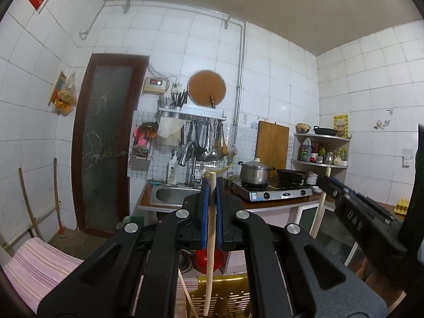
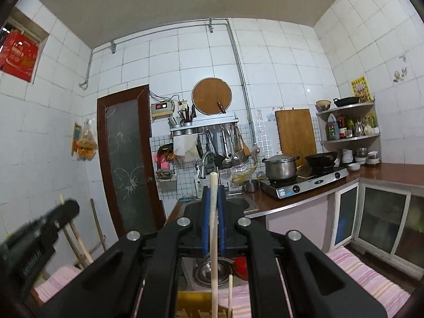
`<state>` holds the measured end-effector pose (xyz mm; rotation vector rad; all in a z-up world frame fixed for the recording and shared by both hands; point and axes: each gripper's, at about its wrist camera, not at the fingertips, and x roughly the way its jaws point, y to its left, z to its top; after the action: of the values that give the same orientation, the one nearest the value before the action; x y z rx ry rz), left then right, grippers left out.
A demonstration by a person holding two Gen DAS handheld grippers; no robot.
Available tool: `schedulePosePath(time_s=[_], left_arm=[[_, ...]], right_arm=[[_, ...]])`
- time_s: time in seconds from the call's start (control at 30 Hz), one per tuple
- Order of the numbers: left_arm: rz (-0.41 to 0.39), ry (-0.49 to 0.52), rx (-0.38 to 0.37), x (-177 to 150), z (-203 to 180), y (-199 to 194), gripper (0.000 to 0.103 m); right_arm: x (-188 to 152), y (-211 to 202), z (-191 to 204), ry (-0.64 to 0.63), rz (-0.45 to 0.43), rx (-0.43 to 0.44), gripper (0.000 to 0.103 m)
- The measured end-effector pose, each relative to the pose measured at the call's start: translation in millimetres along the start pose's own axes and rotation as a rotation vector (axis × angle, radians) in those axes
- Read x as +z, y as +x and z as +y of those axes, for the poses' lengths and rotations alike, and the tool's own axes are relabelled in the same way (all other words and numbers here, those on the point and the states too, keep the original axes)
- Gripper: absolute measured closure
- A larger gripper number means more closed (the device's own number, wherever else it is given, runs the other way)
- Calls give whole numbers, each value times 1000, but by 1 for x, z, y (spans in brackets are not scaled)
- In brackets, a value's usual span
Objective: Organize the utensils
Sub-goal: 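Drop the chopsticks into the yellow holder by opening both tools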
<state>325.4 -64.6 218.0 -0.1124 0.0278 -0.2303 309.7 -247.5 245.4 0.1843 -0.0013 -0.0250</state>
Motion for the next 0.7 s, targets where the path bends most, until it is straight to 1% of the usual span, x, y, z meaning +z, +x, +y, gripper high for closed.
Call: schedulePosePath(time_s=[0.1, 0.2, 0.3, 0.37, 0.4, 0.47, 0.53, 0.57, 0.6, 0.63, 0.67, 0.7], left_arm=[[39, -13, 3, -22, 5, 26, 99], [77, -17, 9, -43, 13, 44, 99], [131, -25, 19, -68, 20, 57, 99], [169, -24, 30, -83, 25, 64, 99], [183, -24, 31, -87, 27, 67, 99], [236, -35, 31, -95, 32, 72, 99], [267, -47, 47, -95, 37, 73, 99], [283, -45, 54, -94, 39, 73, 96], [306, -40, 58, -92, 40, 73, 92], [324, -40, 63, -88, 42, 72, 82], [329, -42, 75, -82, 44, 67, 68], [323, -45, 85, -75, 46, 60, 61]], right_arm=[[-19, 23, -2, 10, 12, 3, 97], [-50, 43, -6, 8, 46, 19, 97], [-82, 58, -11, -5, 117, 12, 97], [-96, 62, -14, -16, 157, 9, 97], [-99, 64, -15, -20, 172, 8, 97], [-106, 71, -17, -30, 219, 5, 97], [-109, 78, -20, -35, 284, -4, 96], [-109, 81, -20, -44, 318, -9, 95], [-109, 84, -21, -55, 351, -23, 88], [-107, 85, -23, -66, 375, -39, 64], [-104, 81, -25, -70, 387, -51, 52], [-101, 75, -28, -70, 379, -59, 44]])
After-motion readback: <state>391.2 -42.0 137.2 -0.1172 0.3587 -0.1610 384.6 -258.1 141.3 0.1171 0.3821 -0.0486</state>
